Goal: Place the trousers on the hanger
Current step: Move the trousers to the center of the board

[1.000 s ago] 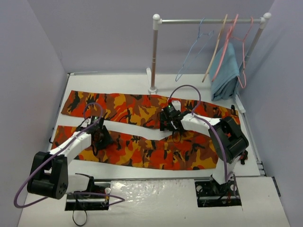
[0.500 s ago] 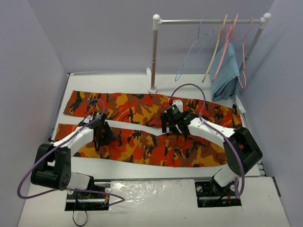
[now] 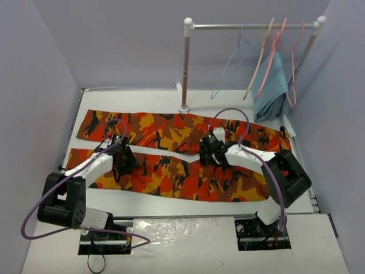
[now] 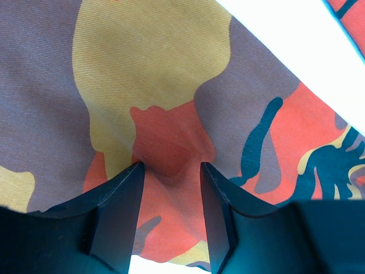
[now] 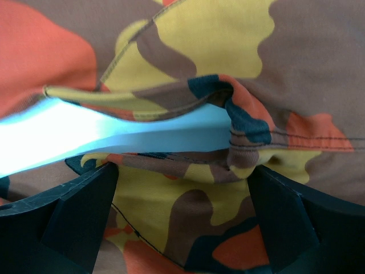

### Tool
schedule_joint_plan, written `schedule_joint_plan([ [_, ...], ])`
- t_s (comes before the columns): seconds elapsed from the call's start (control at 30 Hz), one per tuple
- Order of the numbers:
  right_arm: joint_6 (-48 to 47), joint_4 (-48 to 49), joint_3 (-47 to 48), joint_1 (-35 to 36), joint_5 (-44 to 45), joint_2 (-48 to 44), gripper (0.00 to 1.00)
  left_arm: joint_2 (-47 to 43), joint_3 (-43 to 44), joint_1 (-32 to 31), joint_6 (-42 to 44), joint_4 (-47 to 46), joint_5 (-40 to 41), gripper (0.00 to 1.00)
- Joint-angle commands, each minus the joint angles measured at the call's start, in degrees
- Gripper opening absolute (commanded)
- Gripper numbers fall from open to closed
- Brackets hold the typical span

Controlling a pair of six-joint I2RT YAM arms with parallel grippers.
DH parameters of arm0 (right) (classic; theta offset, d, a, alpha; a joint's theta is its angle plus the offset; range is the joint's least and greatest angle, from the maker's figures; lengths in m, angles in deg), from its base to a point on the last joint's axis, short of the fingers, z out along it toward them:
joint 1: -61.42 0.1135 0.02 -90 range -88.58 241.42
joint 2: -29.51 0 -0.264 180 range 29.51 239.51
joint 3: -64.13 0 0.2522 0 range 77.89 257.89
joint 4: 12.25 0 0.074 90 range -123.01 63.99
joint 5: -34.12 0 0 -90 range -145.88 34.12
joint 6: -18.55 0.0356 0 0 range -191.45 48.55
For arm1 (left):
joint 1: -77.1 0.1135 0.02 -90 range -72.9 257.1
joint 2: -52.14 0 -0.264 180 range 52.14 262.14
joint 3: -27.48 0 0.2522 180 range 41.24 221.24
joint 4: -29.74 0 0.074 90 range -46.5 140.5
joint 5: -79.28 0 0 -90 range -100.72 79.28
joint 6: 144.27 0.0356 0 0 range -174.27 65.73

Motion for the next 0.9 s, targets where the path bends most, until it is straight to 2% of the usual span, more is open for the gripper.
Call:
schedule_joint_plan([
  [0.0, 0.21, 2.3, 0.99, -0.85, 1.79, 3.72, 0.95, 1.52, -2.38, -0.4, -0.01, -1.03, 0.61, 0.41],
  [0.17, -1.87, 5.39, 1.38, -3.71, -0.13, 6.3, 0.95, 0.07, -4.44, -0.49, -1.18, -0.45, 0.53, 0.41],
  [0.37, -8.06, 5.84, 7.12, -6.89, 0.06, 6.33, 0.95, -1.17, -5.06, -0.31, -1.26, 0.25, 0.98, 0.41],
  [0.63, -5.36, 0.55, 6.7, -7.42, 0.5, -9.14, 0.99, -1.81, 3.81, -0.4, 0.73, 2.61, 1.09, 0.41],
  [0.87, 3.16, -5.96, 0.64, -15.38, 1.32, -20.14, 1.0, 1.9, 15.11, -0.31, 5.47, 2.96, 3.01, 0.42],
])
